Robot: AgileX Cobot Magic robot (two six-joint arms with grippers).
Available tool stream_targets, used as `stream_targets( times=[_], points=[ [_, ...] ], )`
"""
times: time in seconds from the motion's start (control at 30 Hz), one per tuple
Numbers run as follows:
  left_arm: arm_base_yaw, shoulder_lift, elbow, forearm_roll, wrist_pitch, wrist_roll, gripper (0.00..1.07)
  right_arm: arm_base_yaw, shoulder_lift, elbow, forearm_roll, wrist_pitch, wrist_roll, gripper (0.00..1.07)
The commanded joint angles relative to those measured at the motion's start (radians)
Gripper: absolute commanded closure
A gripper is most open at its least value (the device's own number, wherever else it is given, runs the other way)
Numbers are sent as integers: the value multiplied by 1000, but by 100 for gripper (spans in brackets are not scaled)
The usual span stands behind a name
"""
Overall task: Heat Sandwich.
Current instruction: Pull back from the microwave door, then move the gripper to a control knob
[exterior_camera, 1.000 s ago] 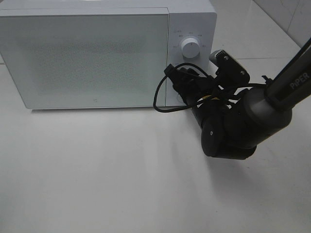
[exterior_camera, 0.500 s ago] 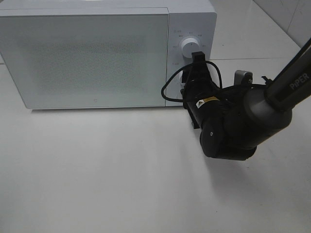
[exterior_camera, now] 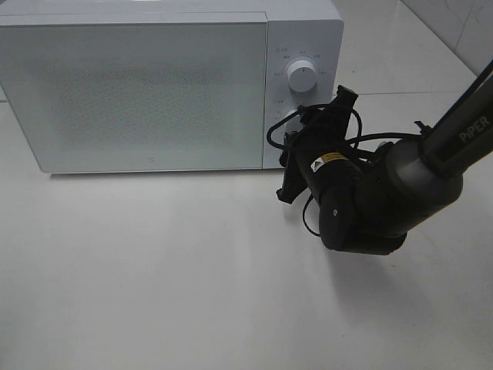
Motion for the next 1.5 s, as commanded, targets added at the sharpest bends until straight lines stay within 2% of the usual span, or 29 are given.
stream_targets(
  times=[0.03,0.33,0.53,0.63,0.67,0.7,0.8,0.83,0.87,0.93,1.0,1.13,1.3,1.5],
  points=[
    [1,-24,2,-7,-6,0,30,2,-8,-12,-74,-130,29,107],
    [1,-24,2,-7,-6,0,30,2,-8,-7,-70,-131,-35,107],
    [1,-24,2,-7,-6,0,30,2,-8,-7,-70,-157,-78,99],
    [1,-24,2,-7,-6,0,30,2,-10,-7,-73,-212,-131,79],
    [1,-24,2,-7,-6,0,30,2,-10,-7,-73,-211,-151,66],
    [1,-24,2,-7,-6,0,30,2,-10,-7,-73,-211,-151,66],
    [1,-24,2,-7,-6,0,30,2,-10,-6,-78,-211,-172,46],
    [1,-24,2,-7,-6,0,30,2,-10,-5,-84,-211,-173,34],
    [1,-24,2,-7,-6,0,30,2,-10,-5,-84,-211,-173,34],
    [1,-24,2,-7,-6,0,30,2,-10,4,-102,-211,-173,28],
    [1,-24,2,-7,-6,0,30,2,-10,27,-126,-211,-170,27],
    [1,-24,2,-7,-6,0,30,2,-25,113,-216,-212,-143,35],
    [1,-24,2,-7,-6,0,30,2,-69,214,-289,-213,-159,36],
    [1,-24,2,-7,-6,0,30,2,-107,280,-320,-213,-235,36]
  ],
)
